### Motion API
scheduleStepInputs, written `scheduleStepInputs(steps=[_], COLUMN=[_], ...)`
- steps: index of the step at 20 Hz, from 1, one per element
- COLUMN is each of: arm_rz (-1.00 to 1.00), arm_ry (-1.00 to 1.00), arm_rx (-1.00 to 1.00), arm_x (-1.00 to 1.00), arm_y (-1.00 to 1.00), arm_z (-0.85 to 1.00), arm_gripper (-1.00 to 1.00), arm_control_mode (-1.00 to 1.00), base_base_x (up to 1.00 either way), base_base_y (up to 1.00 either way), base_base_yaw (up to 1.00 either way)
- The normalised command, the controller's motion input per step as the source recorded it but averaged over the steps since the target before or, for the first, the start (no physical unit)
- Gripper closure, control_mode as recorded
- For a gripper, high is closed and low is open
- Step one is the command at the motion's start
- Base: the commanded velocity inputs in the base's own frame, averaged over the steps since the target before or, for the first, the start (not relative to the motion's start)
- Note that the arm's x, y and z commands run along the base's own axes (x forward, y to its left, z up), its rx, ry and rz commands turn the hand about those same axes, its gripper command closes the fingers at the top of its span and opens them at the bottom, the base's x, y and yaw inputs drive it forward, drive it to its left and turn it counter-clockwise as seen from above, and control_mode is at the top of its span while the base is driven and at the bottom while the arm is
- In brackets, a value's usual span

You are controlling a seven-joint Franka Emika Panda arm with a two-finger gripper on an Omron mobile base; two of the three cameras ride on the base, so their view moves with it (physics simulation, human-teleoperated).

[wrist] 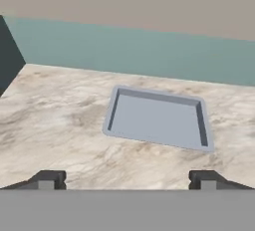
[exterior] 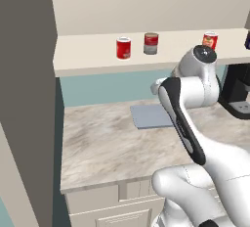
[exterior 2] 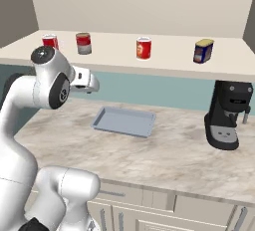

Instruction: Stack two cans on top of the other two cans in the cabinet.

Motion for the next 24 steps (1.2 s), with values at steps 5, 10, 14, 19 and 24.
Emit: scheduleStepInputs(steps=[5, 10, 14, 19, 24], arm_rz=[0.00, 0.00, 0.00, 0.00, 0.04], arm_ry=[-0.34, -0.18, -0.09, -0.02, 0.00], arm_rx=[0.00, 0.00, 0.00, 0.08, 0.11], arm_x=[0.03, 0.01, 0.00, 0.00, -0.02], arm_y=[0.30, 0.31, 0.36, 0.40, 0.31], arm_z=[0.46, 0.64, 0.63, 0.55, 0.44], arm_gripper=[-1.00, -1.00, -1.00, -1.00, -1.00], arm_control_mode=[-1.00, -1.00, -1.00, -1.00, -1.00], base_base_x=[0.00, 0.00, 0.00, 0.00, 0.00], base_base_y=[0.00, 0.00, 0.00, 0.00, 0.00], base_base_yaw=[0.00, 0.00, 0.00, 0.00, 0.00])
